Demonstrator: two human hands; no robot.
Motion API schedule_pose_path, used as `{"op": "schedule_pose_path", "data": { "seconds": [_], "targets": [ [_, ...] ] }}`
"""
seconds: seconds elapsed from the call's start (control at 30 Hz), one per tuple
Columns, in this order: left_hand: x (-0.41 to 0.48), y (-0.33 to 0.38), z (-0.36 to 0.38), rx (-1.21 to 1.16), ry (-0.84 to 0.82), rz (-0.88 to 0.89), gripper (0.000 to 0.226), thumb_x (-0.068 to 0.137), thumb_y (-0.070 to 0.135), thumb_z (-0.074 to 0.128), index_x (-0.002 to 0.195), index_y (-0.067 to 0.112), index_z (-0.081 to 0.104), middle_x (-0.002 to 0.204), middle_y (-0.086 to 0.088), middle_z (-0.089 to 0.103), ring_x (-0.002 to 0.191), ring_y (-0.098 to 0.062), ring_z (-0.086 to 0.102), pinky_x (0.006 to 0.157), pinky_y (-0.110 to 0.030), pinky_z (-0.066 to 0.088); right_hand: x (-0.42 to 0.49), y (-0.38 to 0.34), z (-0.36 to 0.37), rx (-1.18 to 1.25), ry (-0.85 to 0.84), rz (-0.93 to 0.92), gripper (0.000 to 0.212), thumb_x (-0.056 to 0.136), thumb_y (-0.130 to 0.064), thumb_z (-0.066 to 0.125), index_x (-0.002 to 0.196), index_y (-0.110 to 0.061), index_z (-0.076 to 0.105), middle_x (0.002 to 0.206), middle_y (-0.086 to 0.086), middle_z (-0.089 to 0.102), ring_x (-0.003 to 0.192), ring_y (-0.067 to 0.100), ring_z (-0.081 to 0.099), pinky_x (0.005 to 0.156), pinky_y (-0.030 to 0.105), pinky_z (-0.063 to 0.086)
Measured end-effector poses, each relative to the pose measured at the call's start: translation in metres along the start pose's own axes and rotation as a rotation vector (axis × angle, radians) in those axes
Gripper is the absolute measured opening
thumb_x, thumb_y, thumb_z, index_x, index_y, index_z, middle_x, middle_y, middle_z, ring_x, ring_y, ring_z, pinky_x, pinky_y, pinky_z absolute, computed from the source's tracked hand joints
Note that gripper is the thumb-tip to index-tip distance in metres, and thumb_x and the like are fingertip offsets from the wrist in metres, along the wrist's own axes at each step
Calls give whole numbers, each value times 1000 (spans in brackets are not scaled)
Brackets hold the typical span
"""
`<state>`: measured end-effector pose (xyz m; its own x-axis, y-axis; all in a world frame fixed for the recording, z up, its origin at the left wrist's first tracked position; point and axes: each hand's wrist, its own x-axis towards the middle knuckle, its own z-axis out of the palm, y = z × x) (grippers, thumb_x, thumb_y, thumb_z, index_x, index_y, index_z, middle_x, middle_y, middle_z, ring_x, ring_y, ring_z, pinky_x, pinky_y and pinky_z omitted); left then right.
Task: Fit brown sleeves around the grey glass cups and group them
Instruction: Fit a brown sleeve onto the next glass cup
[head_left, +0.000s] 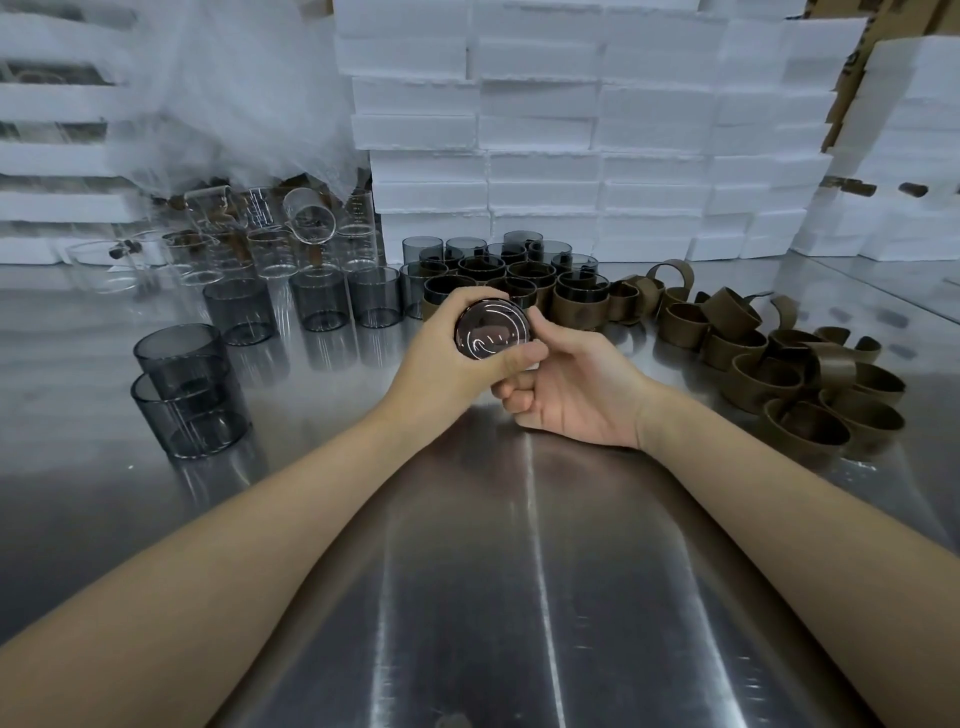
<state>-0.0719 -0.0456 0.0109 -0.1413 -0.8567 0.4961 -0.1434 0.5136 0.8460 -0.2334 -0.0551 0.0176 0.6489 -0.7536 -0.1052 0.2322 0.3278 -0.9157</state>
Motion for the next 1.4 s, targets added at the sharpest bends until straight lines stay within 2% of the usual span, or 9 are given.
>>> {"op": "schedule_pose_path", "data": {
  "seconds": [0.2,0.33,0.47,0.57,0.8,0.87,1.03,1.17,1.4],
  "targets": [
    [0,2,0,30,107,40,22,84,28,75,103,22,65,91,17,69,89,2,64,80,-14,49,1,1,3,-3,-30,-9,51,88,-53,47,116,-11,46,75,14,62,59,16,57,57,22,50],
    [3,5,2,48,159,49,9,92,29,66,100,24,67,89,19,69,89,5,63,81,-12,47,0,2,7,7,-30,-43,47,87,-59,51,93,-13,58,76,16,64,61,20,61,61,24,53],
    [1,5,1,109,183,61,21,100,33,52,107,22,68,92,18,68,92,0,64,87,-24,51,-2,3,13,-39,-53,-70,38,73,-51,65,85,-16,72,80,14,65,67,19,61,67,22,54],
    [-4,5,2,245,156,129,35,103,42,40,113,24,68,79,19,66,83,-13,68,80,-43,56,-2,5,18,-99,-26,-93,42,82,-36,66,110,-6,57,89,15,61,70,16,61,67,21,53],
    [-4,3,-3,341,114,295,41,105,15,36,145,17,42,138,8,54,125,6,48,107,-16,39,-1,5,19,-70,121,-171,31,79,-21,68,104,-14,52,91,11,61,69,18,62,68,25,48],
    [-6,6,0,341,34,365,53,99,-2,37,147,17,28,145,-2,49,136,-3,40,118,-27,29,1,6,17,-95,194,-254,28,79,-16,71,100,-14,52,83,8,62,64,16,61,64,25,47],
    [-8,7,11,875,-171,651,42,99,7,39,139,2,50,144,-9,52,141,-22,38,122,-39,19,9,13,5,-1036,574,-502,35,90,0,56,124,0,51,108,14,65,95,17,61,70,3,41],
    [-10,14,13,965,-108,546,50,100,21,29,145,2,41,153,-9,39,147,-23,27,122,-38,16,9,16,11,-1195,617,-615,39,88,-15,54,126,-12,50,82,-17,58,75,-6,60,63,2,40],
    [-11,11,11,652,106,116,53,106,36,29,155,17,22,161,2,25,144,-9,25,109,-12,19,3,18,16,-1201,423,-562,41,68,-33,76,100,-24,52,84,-8,67,77,7,63,69,25,51]
  ]
}}
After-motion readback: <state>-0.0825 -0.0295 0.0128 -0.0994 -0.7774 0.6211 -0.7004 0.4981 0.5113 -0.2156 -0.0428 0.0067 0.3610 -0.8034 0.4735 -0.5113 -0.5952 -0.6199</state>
